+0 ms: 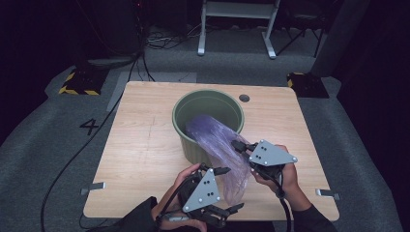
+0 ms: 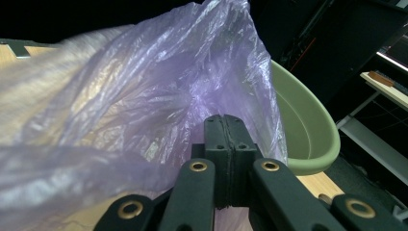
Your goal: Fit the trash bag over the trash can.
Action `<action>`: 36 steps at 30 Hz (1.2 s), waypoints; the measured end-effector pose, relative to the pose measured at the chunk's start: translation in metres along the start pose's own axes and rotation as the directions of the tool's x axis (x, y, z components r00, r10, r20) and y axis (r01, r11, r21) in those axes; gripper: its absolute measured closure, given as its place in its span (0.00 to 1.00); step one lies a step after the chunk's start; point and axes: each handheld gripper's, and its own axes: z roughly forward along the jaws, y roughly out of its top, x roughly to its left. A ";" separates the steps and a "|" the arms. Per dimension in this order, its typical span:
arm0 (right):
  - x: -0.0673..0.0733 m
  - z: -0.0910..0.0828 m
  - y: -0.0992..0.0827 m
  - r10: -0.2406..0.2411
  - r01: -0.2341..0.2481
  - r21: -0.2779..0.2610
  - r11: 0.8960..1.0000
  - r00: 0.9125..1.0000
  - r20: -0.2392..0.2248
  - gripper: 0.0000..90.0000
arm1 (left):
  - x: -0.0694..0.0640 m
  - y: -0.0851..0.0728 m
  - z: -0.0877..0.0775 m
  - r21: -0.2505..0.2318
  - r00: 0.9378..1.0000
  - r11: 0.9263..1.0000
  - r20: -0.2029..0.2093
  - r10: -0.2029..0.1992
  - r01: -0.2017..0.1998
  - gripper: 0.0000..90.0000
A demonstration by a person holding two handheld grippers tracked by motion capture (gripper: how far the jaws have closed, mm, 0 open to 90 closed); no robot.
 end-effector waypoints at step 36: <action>-0.037 0.009 0.002 0.146 -0.149 -0.052 0.987 0.988 -0.050 0.88 | 0.097 -0.051 -0.070 0.002 0.964 0.999 -0.260 -0.049 0.052 1.00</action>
